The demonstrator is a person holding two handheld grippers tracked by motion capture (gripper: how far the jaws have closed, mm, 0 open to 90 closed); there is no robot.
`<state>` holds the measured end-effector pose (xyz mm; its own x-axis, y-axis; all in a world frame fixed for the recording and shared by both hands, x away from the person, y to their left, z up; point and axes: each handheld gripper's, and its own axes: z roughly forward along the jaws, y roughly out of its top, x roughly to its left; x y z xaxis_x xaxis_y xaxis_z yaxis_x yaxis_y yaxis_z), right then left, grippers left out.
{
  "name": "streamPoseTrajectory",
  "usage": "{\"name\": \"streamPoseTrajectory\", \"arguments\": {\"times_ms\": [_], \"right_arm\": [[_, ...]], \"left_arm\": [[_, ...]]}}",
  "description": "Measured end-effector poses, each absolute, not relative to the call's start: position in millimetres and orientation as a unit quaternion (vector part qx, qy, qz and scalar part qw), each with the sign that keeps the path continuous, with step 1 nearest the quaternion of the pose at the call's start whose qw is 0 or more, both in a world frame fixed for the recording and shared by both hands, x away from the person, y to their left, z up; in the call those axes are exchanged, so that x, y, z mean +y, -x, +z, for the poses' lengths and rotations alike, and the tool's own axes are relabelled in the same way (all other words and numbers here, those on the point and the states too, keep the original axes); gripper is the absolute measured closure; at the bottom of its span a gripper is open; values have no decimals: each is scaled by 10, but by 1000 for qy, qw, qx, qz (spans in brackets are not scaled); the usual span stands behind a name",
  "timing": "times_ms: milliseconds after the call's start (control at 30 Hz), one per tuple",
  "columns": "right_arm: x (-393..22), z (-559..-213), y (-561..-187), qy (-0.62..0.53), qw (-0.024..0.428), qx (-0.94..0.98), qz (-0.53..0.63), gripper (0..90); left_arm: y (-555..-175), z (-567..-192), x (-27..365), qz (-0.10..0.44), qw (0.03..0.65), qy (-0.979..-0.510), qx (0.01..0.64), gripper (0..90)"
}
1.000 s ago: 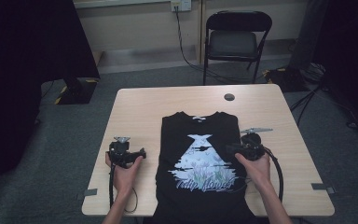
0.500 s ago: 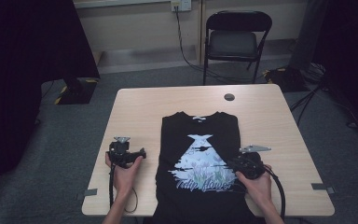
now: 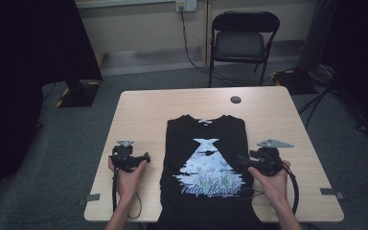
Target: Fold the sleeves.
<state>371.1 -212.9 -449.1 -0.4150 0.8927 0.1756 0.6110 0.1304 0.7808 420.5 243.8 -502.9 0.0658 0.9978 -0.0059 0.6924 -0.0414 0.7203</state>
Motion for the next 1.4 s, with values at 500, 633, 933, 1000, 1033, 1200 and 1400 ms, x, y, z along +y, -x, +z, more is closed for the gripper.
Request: {"name": "streamPoseTrajectory", "arguments": {"times_ms": [500,633,933,1000,1033,1200,1400], "right_arm": [[-2708,-4377,-3838,-582,239,681,374,149],[-2841,-4483,-3853,-598,240,671,366,149],[-2991,-4779,-3809,-624,243,666,329,122],[-3005,-4844,-3788,-629,245,663,323,122],[-3005,-4863,-3784,-629,248,664,318,121],[-3003,-4979,-3773,-639,254,665,291,95],[-2992,-5034,-3757,-638,283,657,286,65]], "left_arm": [[-4213,-5031,2433,266,288,-670,630,0],[-4216,-5030,2429,266,288,-670,630,0],[-4217,-5030,2428,266,288,-670,630,0],[-4217,-5030,2428,266,288,-670,630,0],[-4217,-5030,2428,266,288,-670,630,0],[-4217,-5030,2428,266,287,-670,630,0],[-4216,-5030,2427,266,287,-670,630,0]]}}
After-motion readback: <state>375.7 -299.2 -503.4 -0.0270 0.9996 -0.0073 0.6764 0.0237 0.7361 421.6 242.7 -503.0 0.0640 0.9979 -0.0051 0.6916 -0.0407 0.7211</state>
